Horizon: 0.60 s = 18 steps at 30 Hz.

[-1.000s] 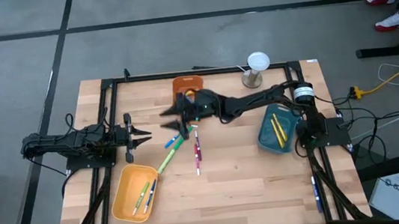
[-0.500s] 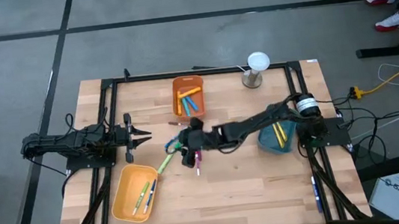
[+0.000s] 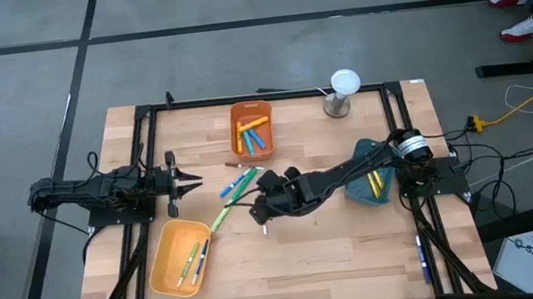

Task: Pick & Place Markers
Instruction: Put the purple marker pen into the yellow bin

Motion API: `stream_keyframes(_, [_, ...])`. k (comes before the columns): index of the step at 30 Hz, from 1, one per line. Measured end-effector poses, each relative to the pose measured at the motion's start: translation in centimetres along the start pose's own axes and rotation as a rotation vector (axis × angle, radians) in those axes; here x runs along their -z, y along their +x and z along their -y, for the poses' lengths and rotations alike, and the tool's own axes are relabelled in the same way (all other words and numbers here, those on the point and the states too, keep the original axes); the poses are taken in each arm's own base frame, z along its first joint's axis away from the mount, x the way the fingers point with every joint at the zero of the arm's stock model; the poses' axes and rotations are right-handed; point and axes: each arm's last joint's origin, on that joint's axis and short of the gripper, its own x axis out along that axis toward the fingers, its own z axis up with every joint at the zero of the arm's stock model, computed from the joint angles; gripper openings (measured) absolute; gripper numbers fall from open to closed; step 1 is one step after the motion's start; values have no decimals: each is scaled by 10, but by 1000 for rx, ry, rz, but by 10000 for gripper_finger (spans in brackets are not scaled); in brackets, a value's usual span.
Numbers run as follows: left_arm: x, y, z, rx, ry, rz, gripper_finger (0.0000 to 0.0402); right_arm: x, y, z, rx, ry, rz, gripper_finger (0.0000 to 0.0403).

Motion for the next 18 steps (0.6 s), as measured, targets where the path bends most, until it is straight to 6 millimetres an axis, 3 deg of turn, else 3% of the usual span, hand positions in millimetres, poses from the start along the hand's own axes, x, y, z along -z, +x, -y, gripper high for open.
stream_keyframes(8, [0,0,0,0,0,0,66,4,-1,-1,-56,53,-97,142])
stream_keyframes(18, [0,0,0,0,0,0,66,7,5,0,-33,41,-101,123])
